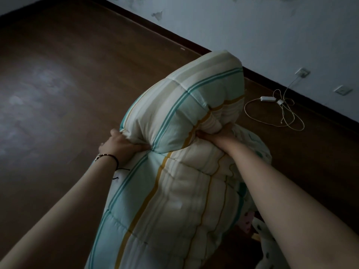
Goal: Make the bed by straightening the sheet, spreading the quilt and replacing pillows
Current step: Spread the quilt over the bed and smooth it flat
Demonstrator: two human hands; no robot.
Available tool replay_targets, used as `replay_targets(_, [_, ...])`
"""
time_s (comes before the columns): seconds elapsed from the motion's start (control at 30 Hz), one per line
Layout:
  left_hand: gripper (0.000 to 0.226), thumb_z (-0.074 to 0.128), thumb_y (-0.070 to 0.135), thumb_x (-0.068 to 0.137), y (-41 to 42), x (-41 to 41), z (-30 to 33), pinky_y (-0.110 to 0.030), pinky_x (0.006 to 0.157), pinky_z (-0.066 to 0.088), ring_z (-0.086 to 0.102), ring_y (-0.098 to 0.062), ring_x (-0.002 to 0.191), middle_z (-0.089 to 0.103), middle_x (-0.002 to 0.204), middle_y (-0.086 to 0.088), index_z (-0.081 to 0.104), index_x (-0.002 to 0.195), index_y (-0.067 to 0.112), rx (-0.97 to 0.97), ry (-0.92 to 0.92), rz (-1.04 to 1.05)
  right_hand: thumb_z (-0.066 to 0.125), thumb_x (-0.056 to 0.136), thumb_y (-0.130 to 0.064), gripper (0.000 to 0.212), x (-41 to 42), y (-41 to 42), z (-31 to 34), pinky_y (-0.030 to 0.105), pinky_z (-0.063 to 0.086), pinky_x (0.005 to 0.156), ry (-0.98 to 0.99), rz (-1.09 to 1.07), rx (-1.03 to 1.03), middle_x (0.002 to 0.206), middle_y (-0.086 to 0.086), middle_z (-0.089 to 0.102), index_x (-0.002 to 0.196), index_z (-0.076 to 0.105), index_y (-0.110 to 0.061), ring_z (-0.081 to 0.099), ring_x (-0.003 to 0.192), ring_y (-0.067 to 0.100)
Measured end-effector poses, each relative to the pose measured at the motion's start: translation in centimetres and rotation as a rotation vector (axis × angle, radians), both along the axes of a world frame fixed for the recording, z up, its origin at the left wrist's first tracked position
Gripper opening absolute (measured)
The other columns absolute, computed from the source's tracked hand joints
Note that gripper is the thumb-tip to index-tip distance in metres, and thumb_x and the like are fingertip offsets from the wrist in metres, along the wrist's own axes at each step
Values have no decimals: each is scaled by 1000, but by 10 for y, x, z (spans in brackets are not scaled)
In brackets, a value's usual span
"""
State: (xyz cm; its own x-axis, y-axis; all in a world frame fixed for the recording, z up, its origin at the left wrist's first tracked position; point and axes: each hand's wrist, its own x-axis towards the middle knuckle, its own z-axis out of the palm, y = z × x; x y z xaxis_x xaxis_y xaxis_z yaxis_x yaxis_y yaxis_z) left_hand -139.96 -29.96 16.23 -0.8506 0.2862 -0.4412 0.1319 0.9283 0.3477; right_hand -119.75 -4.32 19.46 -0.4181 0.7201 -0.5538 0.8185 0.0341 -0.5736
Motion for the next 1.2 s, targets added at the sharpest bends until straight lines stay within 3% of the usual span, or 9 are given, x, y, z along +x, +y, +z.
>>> replay_targets(0.13, [88, 68, 89, 31, -1, -4, 2, -38, 74, 55, 65, -26, 80, 69, 87, -1, 61, 90, 24, 23, 64, -31, 71, 45, -87, 156, -6, -17, -7, 49, 23, 119, -29, 35, 112, 163, 11, 20, 157, -7, -12, 26, 148, 32])
replay_targets(0.27, [63, 68, 69, 69, 8, 17, 1, -40, 80, 46, 64, -39, 91, 68, 95, -16, 61, 93, 11, 25, 399, -94, 63, 55, -89, 147, -3, -20, -5, 47, 19, 120, -59, 72, 212, 162, 14, 22, 157, -6, -8, 27, 146, 34])
replay_targets(0.37, [47, 63, 53, 86, 8, 36, -3, -46, 107, 26, 59, -35, 110, 67, 101, -14, 64, 92, 7, 116, 571, -193, 56, 34, -100, 165, 7, -13, -2, 47, 27, 118, -14, 57, 167, 162, 13, 24, 157, -7, -10, 31, 145, 33])
replay_targets(0.47, [47, 50, 53, 90, 11, 51, 6, -41, 113, 14, 61, -30, 114, 72, 96, -12, 68, 86, 10, 154, 635, -258, 50, 17, -105, 176, 16, -5, -2, 49, 29, 117, 60, 6, 131, 162, 9, 25, 158, -6, -15, 32, 145, 30])
replay_targets(0.57, [50, 42, 51, 82, 21, 72, 30, -41, 94, 42, 66, -37, 77, 67, 70, -15, 66, 73, 8, 274, 560, -276, 55, 21, -103, 169, 31, 1, -1, 51, 31, 115, 113, -33, 130, 159, 6, 31, 158, 3, -19, 37, 143, 29])
replay_targets(0.67, [54, 40, 59, 80, 27, 88, 53, -38, 65, 45, 62, -42, 80, 68, 79, -17, 67, 85, 13, 307, 447, -191, 59, 30, -101, 160, 45, 4, 1, 51, 31, 115, 132, -46, 124, 160, 4, 32, 158, 9, -19, 37, 143, 28])
replay_targets(0.83, [44, 51, 56, 91, 36, 105, 77, -42, 71, 50, 63, -41, 88, 70, 87, -17, 68, 92, 15, 412, 392, -124, 70, 33, -95, 150, 60, 14, -5, 49, 38, 112, 240, -99, 100, 156, 0, 39, 155, 19, -23, 43, 138, 23])
replay_targets(1.0, [56, 39, 65, 84, 57, 127, 80, -38, 70, 48, 62, -39, 91, 70, 92, -14, 66, 95, 17, 376, 333, -179, 69, 32, -93, 152, 69, 23, 14, 51, 40, 110, 225, -71, 99, 154, 6, 42, 154, 18, -18, 46, 136, 29])
replay_targets(1.2, [38, 49, 46, 96, 87, 137, 48, -38, 74, 42, 59, -40, 102, 66, 109, -19, 59, 106, 11, 323, 123, -236, 64, 28, -95, 161, 71, 39, 12, 51, 37, 112, 130, -42, 64, 157, 12, 36, 156, 11, -11, 42, 139, 32])
